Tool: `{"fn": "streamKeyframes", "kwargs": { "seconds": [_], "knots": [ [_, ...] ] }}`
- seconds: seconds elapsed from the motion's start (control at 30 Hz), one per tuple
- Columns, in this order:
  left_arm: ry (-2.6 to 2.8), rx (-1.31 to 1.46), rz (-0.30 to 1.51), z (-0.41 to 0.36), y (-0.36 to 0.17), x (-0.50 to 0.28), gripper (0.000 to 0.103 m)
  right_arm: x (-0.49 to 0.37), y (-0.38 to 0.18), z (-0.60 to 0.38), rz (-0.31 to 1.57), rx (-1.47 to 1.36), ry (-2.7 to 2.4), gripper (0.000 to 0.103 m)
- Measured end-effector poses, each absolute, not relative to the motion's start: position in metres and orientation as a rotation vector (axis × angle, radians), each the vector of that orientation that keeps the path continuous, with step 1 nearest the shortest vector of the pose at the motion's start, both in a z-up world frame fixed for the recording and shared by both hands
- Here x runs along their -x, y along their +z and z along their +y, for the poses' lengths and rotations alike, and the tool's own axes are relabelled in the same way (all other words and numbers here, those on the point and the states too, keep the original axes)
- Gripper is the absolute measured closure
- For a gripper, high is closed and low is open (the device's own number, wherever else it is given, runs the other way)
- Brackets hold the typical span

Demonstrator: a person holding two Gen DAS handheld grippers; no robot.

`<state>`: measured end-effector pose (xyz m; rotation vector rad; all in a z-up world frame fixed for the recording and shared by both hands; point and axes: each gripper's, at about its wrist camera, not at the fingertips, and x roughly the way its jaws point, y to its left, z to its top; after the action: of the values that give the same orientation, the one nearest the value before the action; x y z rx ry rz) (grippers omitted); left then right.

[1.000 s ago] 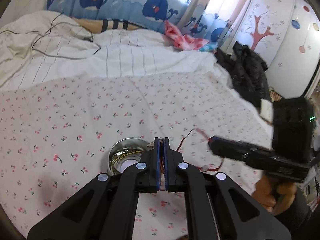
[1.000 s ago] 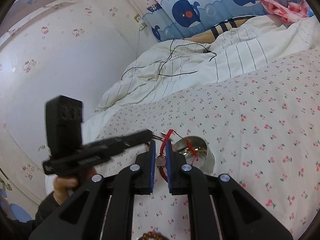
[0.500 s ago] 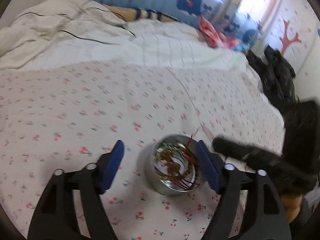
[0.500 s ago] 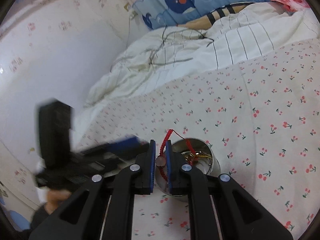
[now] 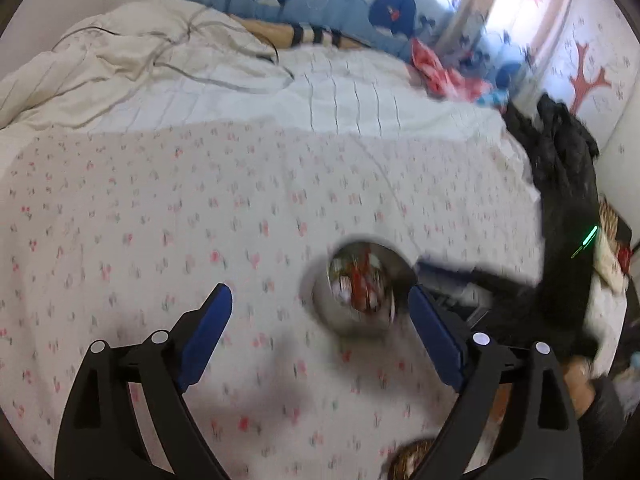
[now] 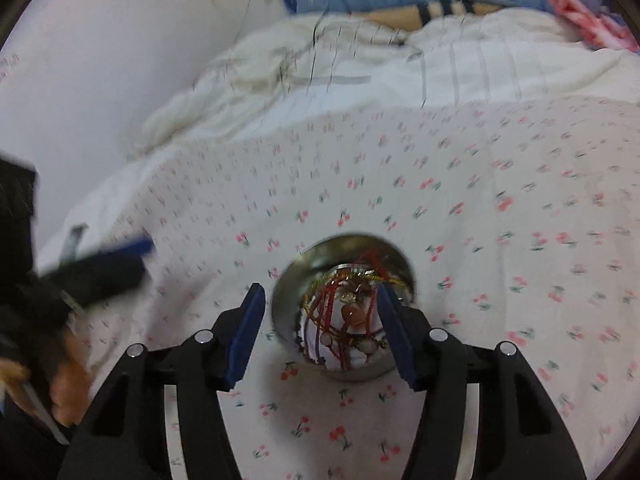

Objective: Organize jewelry
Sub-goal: 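Open the left tool over the tin while the right tool opens, releasing the red string bracelet, then grasp the amber bead bracelet with the left tool while the right tool grasps the black leather bracelet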

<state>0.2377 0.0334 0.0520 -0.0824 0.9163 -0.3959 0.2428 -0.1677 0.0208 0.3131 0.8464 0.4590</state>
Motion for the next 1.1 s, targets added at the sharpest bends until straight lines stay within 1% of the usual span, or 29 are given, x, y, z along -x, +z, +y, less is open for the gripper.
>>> {"fn": "streamKeyframes", "kwargs": {
  "seconds": [0.13,0.27,0.43,0.6,0.67,0.77,0.8,0.83,0.87,0.9,0.93,1.1],
  "knots": [
    [-0.426,-0.049,0.985,0.019,0.025,-0.195,0.017,-0.184,0.039,-0.179,0.842,-0.249,0.436,0.042],
    [-0.500,-0.135,1.050,0.000,-0.003,-0.152,0.017,-0.134,0.024,-0.189,0.901,-0.197,0.407,0.042],
    [-0.547,-0.230,1.068,-0.025,-0.020,-0.129,0.017,-0.120,-0.003,-0.202,0.982,-0.280,0.385,0.041],
    [-0.547,-0.255,1.046,-0.029,-0.022,-0.122,0.018,-0.125,-0.007,-0.194,1.001,-0.264,0.419,0.041],
    [-0.550,-0.238,1.034,-0.028,-0.021,-0.121,0.025,-0.125,-0.009,-0.190,1.006,-0.240,0.418,0.039],
    [-0.565,-0.242,1.039,-0.031,-0.023,-0.121,0.053,-0.123,-0.010,-0.190,1.009,-0.247,0.422,0.038],
    [-0.577,-0.255,1.047,-0.034,-0.024,-0.121,0.076,-0.123,-0.009,-0.190,1.008,-0.247,0.422,0.037],
    [-0.591,-0.279,1.051,-0.037,-0.026,-0.121,0.087,-0.124,-0.010,-0.190,1.008,-0.246,0.421,0.036],
    [-0.588,-0.307,1.034,-0.039,-0.025,-0.120,0.090,-0.124,-0.010,-0.190,1.010,-0.247,0.421,0.036],
    [-0.592,-0.323,1.023,-0.040,-0.024,-0.118,0.098,-0.124,-0.010,-0.191,1.012,-0.250,0.422,0.036],
    [-0.602,-0.318,1.017,-0.040,-0.021,-0.117,0.103,-0.124,-0.011,-0.191,1.015,-0.253,0.425,0.036],
    [-0.640,-0.185,0.981,-0.021,0.001,-0.123,0.103,-0.124,-0.012,-0.188,1.038,-0.250,0.457,0.036]
  ]
}}
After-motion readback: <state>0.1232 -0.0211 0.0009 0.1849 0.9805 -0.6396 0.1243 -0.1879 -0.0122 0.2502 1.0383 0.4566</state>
